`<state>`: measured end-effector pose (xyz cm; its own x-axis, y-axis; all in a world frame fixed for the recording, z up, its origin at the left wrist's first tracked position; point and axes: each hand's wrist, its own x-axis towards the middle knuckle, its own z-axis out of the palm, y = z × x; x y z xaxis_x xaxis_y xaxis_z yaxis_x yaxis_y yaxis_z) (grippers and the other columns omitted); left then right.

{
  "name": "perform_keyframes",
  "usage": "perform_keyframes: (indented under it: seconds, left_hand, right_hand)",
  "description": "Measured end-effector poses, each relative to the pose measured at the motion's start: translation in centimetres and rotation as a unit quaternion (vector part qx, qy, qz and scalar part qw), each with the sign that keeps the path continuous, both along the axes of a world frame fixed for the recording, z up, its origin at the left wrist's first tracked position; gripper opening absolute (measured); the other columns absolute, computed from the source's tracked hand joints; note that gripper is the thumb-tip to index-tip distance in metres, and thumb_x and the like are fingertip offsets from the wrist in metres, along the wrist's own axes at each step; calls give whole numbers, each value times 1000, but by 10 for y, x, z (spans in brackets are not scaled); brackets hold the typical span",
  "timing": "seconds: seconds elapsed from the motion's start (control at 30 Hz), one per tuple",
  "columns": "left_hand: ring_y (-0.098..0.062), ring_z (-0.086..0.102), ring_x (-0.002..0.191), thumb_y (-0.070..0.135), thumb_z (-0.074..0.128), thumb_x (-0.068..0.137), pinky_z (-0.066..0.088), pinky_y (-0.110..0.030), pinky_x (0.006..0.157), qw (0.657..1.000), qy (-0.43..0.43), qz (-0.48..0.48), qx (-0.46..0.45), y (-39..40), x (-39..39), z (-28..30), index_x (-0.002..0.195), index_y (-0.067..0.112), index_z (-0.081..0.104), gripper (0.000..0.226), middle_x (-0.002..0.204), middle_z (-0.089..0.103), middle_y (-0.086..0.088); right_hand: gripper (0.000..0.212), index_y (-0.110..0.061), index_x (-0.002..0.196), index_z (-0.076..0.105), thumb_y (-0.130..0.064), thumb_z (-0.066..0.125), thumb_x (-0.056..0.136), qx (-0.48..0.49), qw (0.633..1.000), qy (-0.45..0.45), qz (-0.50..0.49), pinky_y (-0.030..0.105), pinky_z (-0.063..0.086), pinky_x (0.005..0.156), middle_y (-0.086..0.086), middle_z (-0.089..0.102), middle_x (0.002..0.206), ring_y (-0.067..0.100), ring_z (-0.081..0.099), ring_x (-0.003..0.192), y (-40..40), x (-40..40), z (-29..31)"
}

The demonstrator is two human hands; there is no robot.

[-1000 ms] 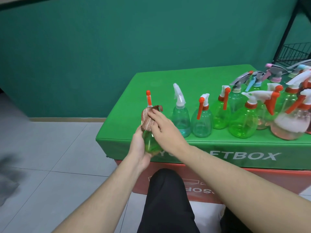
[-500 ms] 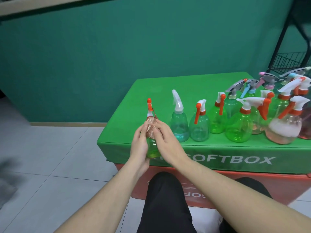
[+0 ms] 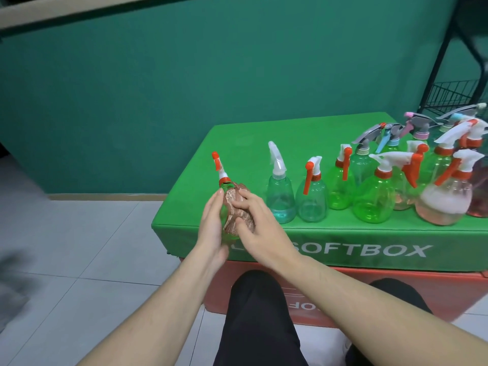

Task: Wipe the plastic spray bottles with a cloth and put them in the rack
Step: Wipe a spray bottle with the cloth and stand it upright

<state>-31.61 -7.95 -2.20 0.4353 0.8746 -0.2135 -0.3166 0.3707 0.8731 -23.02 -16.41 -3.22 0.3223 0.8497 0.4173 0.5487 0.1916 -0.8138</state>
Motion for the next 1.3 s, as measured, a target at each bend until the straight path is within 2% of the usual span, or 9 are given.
perform_keyframes:
  seconds: [0.2, 0.33, 0.5, 0.57, 0.77, 0.9, 1.0, 1.13, 1.3]
  left_hand:
    - [-22, 68, 118, 37, 61, 100, 55, -47, 96, 995, 49, -44, 76, -11, -1, -5, 136, 32, 61, 37, 128, 71, 1]
    - [-20, 69, 115, 30, 54, 104, 55, -49, 99, 989, 84, -53, 106, -21, 0, -5, 135, 33, 59, 31, 124, 73, 3]
    - [-8, 63, 118, 33, 42, 109, 55, -32, 93, 977, 133, -54, 158, -27, 3, -3, 130, 39, 54, 25, 131, 64, 8]
    - [-2, 60, 114, 33, 39, 110, 53, -28, 89, 973, 148, -49, 168, -28, 4, -3, 131, 40, 52, 26, 129, 62, 11]
    - [-7, 58, 121, 25, 34, 111, 49, -26, 96, 968, 175, -39, 177, -33, 5, -7, 139, 27, 53, 34, 134, 62, 2]
    - [-1, 61, 111, 25, 39, 109, 50, -25, 93, 974, 169, -24, 148, -34, 8, -5, 129, 28, 61, 30, 123, 67, 6]
    - [-2, 61, 110, 26, 39, 108, 51, -30, 97, 976, 171, -23, 132, -34, 9, -2, 125, 33, 63, 30, 119, 67, 10]
    - [-11, 68, 109, 40, 43, 107, 54, -36, 96, 985, 147, -22, 89, -33, 14, 8, 123, 29, 64, 27, 118, 72, 4]
    - [-26, 75, 101, 59, 48, 101, 60, -45, 85, 995, 94, -12, 17, -21, 17, 20, 126, 23, 60, 46, 113, 76, -7]
  right_hand:
    - [48, -26, 150, 45, -22, 36, 103, -61, 997, 30, -21, 32, 22, 124, -6, 33, 161, 4, 29, 147, 10, 11, 8]
    - [50, -28, 155, 38, -22, 35, 106, -105, 993, 42, -33, 21, 18, 120, -9, 30, 164, 1, 28, 146, 18, 21, 17]
    - [50, -35, 156, 34, -31, 32, 107, -140, 985, 90, -53, 30, 29, 111, -13, 34, 161, 7, 35, 145, 26, 24, 32]
    - [50, -36, 155, 37, -29, 32, 106, -133, 987, 75, -51, 30, 29, 113, -14, 34, 162, 8, 34, 146, 22, 22, 31]
    - [38, -28, 130, 65, -18, 40, 103, -103, 993, 38, -51, 27, 29, 118, -12, 35, 160, 1, 34, 142, 7, 15, 12]
    - [36, -18, 124, 68, -9, 43, 100, -44, 996, 34, -64, 34, 32, 119, -7, 52, 144, 3, 41, 138, -1, 11, -1]
    - [38, -17, 124, 68, -17, 41, 98, -10, 997, 40, -72, 35, 33, 118, -8, 54, 138, 1, 42, 136, -6, 10, -5]
    - [43, -20, 133, 62, -24, 36, 99, 21, 998, 16, -55, 39, 30, 121, -11, 48, 142, 5, 38, 141, -17, 8, -8]
    - [42, -26, 140, 58, -20, 43, 101, 24, 998, -48, -23, 39, 17, 127, -14, 39, 155, 14, 21, 153, -28, 5, -14]
